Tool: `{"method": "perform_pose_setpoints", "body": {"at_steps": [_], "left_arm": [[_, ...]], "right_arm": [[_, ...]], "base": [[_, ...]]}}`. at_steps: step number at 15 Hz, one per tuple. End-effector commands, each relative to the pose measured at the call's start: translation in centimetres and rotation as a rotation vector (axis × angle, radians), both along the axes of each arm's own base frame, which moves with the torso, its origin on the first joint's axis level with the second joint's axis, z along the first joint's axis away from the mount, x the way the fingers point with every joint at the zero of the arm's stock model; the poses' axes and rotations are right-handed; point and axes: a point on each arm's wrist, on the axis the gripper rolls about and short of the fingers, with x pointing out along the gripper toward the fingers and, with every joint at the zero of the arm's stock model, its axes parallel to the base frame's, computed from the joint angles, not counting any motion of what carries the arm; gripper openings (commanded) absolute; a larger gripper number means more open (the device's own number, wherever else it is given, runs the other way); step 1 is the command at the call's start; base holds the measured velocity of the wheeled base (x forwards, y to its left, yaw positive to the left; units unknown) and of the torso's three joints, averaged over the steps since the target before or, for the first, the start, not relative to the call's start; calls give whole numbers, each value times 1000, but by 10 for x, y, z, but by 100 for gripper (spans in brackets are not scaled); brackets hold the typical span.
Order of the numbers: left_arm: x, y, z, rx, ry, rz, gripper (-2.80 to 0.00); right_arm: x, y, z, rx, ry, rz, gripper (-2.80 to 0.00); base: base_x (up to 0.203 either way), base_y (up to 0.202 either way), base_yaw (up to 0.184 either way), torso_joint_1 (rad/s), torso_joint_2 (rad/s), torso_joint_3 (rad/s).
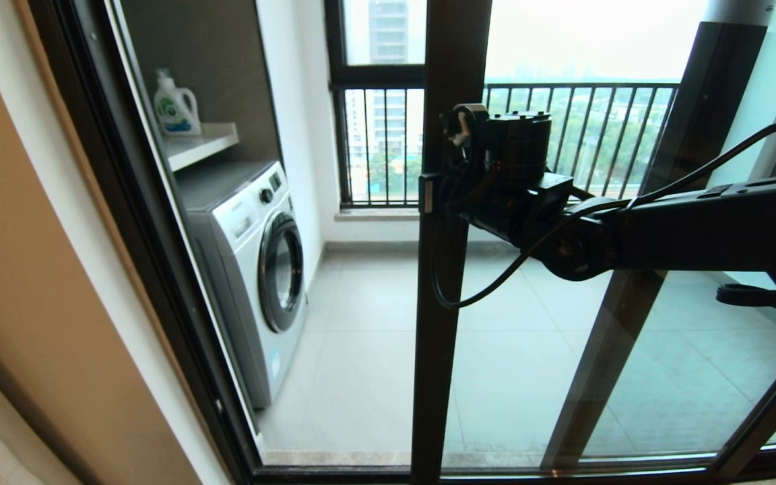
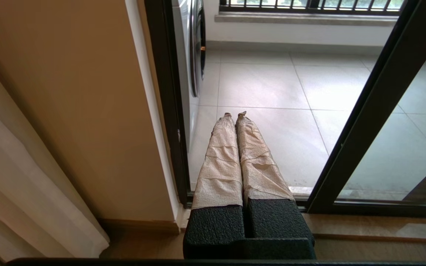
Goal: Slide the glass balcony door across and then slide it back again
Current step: Open the slid door
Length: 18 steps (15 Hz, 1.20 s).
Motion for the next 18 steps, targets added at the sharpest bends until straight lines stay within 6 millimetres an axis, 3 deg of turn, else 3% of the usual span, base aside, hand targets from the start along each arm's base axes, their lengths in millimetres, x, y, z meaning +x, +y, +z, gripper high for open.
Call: {"method": "perform_pose_setpoints", "body": {"at_steps": [1, 10, 18], "left_arm": [[0, 0, 0, 0, 2, 1, -280], [0, 0, 0, 0, 2, 0, -280], [0, 0, 0, 0, 2, 1, -280]], "right_arm": [[4, -7, 0, 1, -1, -25, -280], [11, -34, 7, 22, -44, -90, -280], [2, -63, 15, 22, -46, -142, -280]], "base": [[0, 0, 0, 0, 0, 0], [0, 0, 0, 0, 0, 0], [0, 0, 0, 0, 0, 0]]}}
